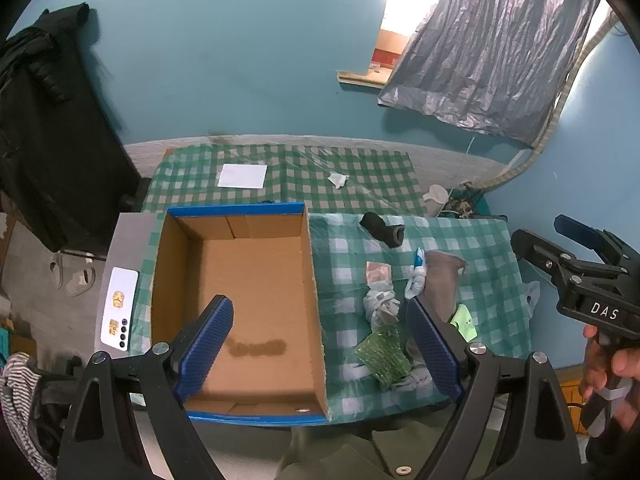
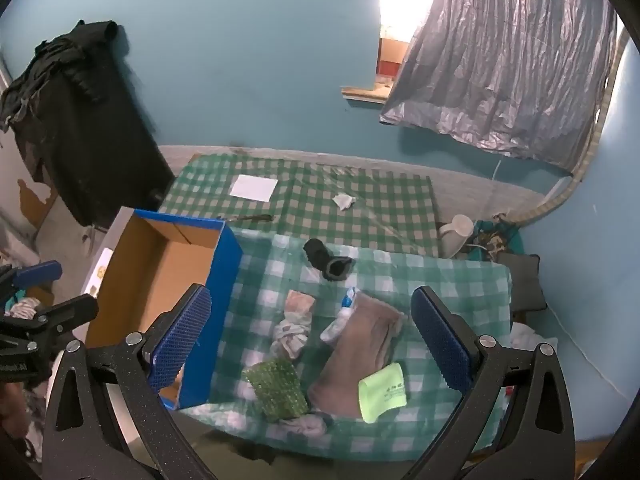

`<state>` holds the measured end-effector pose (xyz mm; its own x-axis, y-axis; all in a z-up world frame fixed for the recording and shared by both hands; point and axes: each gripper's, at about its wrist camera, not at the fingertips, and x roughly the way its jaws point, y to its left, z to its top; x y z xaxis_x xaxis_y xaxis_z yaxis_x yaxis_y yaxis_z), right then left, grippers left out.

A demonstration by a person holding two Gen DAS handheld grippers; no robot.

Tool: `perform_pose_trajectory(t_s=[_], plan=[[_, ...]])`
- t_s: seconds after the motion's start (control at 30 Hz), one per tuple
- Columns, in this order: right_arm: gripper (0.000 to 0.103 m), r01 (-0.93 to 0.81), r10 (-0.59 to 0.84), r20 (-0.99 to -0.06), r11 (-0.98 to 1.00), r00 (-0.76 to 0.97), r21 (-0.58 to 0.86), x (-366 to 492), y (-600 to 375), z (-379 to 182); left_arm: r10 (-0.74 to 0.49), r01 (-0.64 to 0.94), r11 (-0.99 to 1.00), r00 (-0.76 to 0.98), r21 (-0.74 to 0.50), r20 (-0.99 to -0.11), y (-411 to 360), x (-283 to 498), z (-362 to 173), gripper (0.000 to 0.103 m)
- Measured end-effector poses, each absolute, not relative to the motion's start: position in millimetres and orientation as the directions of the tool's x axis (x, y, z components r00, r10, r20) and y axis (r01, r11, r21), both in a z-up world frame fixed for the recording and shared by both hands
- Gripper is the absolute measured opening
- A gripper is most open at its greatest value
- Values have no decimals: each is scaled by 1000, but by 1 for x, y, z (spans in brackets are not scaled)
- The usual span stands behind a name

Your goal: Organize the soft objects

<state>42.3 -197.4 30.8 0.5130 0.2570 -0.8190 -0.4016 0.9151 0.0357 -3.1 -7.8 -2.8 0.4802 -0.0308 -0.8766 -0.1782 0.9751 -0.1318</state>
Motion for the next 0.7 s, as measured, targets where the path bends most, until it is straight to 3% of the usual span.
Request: perform_pose_trajectory(t_s=[0.7], plan=[[100,-402,255,-827,915,501,38,39,-198,25,-43,-174,975,458,-137,-888,-17,-3,-7,89]])
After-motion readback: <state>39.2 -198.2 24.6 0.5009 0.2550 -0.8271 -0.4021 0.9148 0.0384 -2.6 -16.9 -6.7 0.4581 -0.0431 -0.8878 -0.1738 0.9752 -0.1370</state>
